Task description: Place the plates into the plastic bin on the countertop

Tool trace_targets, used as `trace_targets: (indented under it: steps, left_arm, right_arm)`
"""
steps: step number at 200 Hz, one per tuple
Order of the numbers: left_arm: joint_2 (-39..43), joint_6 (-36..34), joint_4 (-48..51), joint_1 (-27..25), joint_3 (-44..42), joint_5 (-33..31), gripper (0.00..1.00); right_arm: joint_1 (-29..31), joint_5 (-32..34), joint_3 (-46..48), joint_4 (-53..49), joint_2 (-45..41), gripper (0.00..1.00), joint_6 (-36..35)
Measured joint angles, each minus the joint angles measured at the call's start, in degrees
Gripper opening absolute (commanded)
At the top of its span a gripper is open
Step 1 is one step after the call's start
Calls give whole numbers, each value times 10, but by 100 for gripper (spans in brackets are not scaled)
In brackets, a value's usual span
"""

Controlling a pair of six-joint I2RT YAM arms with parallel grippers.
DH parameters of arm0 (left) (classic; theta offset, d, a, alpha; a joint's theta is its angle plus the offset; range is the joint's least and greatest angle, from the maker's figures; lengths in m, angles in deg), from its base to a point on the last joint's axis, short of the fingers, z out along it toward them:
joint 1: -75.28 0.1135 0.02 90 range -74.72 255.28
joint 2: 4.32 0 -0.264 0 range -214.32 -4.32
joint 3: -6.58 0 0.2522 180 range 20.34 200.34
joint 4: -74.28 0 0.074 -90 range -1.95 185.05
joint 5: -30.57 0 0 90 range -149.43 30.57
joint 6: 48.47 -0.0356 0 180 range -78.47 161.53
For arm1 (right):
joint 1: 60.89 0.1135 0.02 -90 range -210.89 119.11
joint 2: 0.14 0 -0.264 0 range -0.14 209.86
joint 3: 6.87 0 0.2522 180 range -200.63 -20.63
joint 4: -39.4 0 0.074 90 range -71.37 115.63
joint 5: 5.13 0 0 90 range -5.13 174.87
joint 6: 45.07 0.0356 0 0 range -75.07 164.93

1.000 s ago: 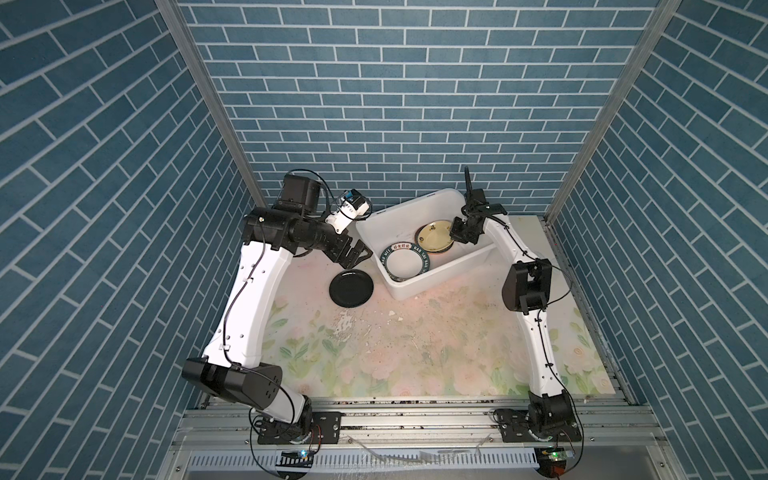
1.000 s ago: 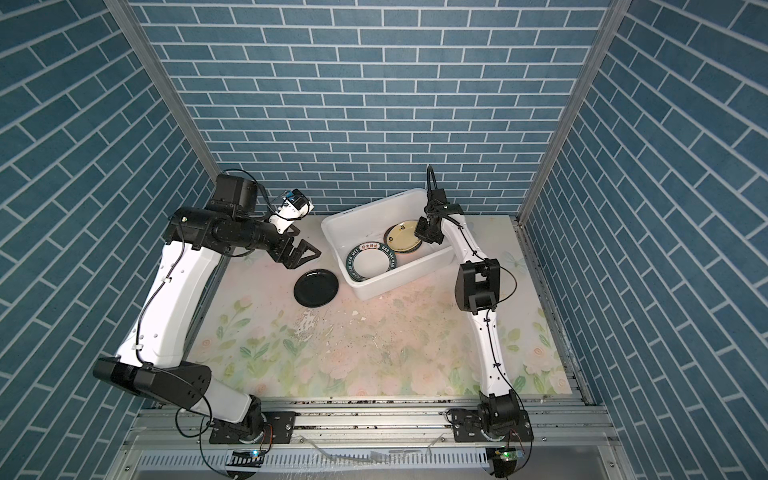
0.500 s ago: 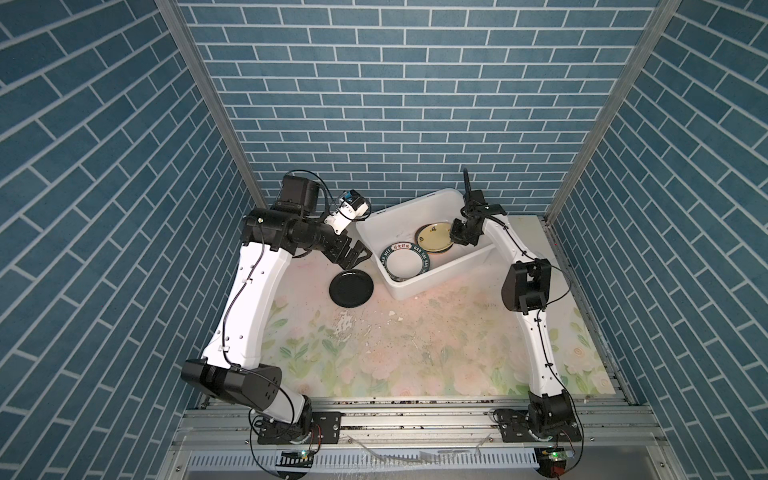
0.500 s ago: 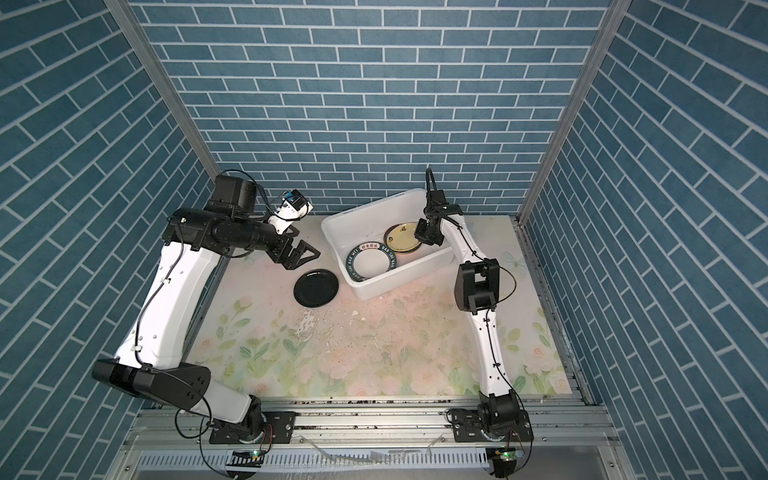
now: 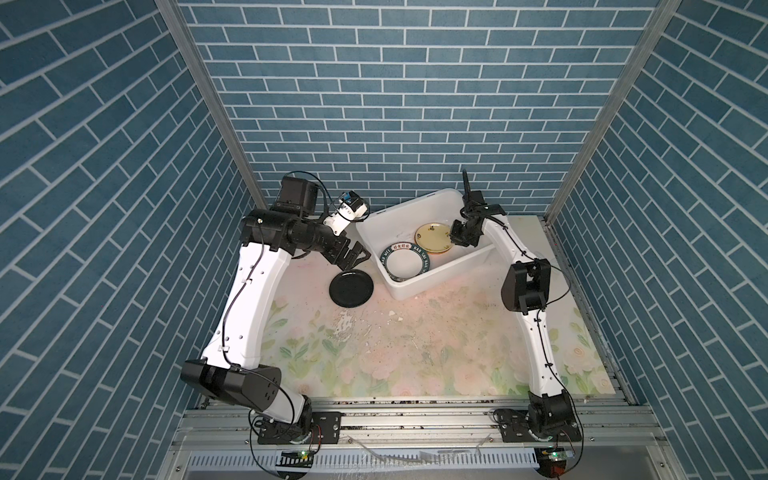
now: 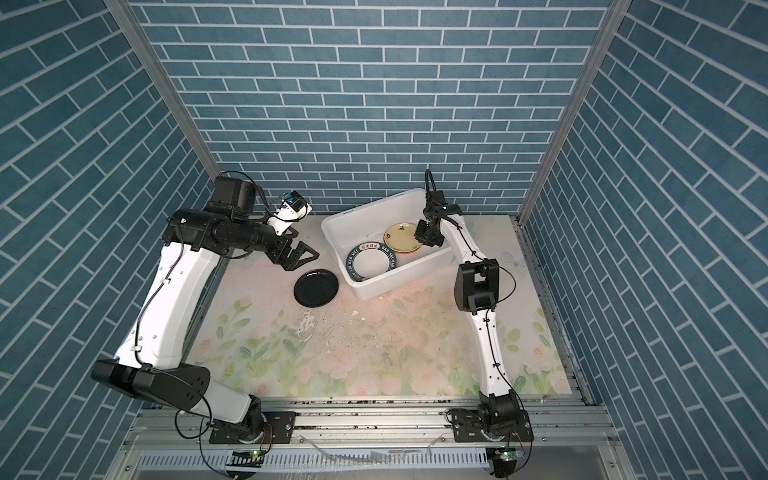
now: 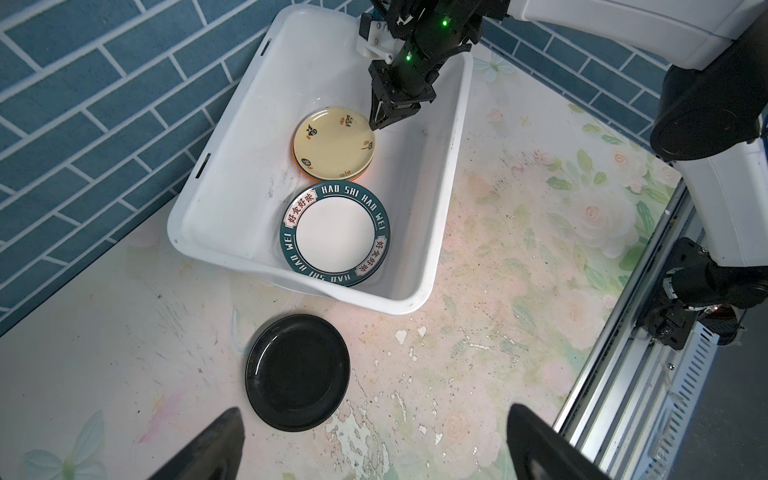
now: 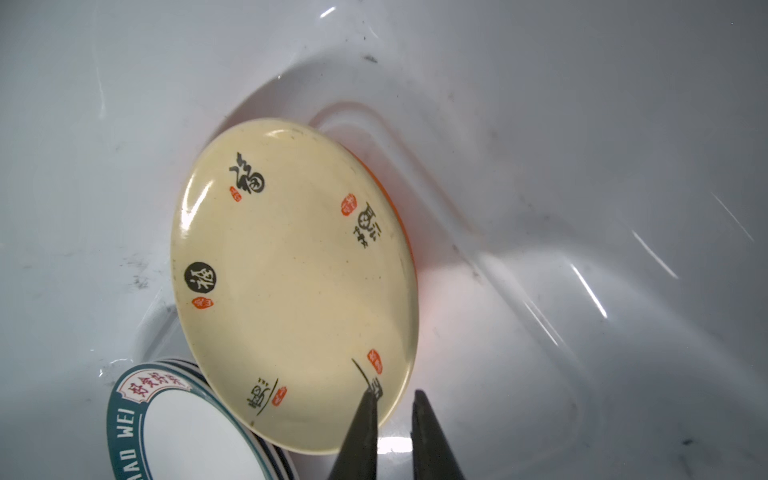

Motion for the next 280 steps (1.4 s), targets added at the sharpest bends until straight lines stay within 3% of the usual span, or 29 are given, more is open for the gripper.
trace_targets:
  steps: [60, 118, 162, 221, 280]
  left_arm:
    - [7, 14, -11, 19, -32, 11, 100]
    - [-7, 125, -56, 152, -116, 102, 99]
    - [-64, 202, -100, 222, -163, 142, 98]
    - [-168, 218, -121, 239, -199, 136, 94]
    - [-244, 229, -123, 241, -199, 98, 94]
  right_arm:
    - [0, 0, 0, 1, 0, 18, -1]
    - [-1, 6, 0, 14, -33, 17, -6]
    - [-1, 3, 56, 46, -160, 17, -17]
    - [-1, -79, 191, 91, -346, 15, -39]
    - [-1, -153, 360, 133, -458, 12, -35]
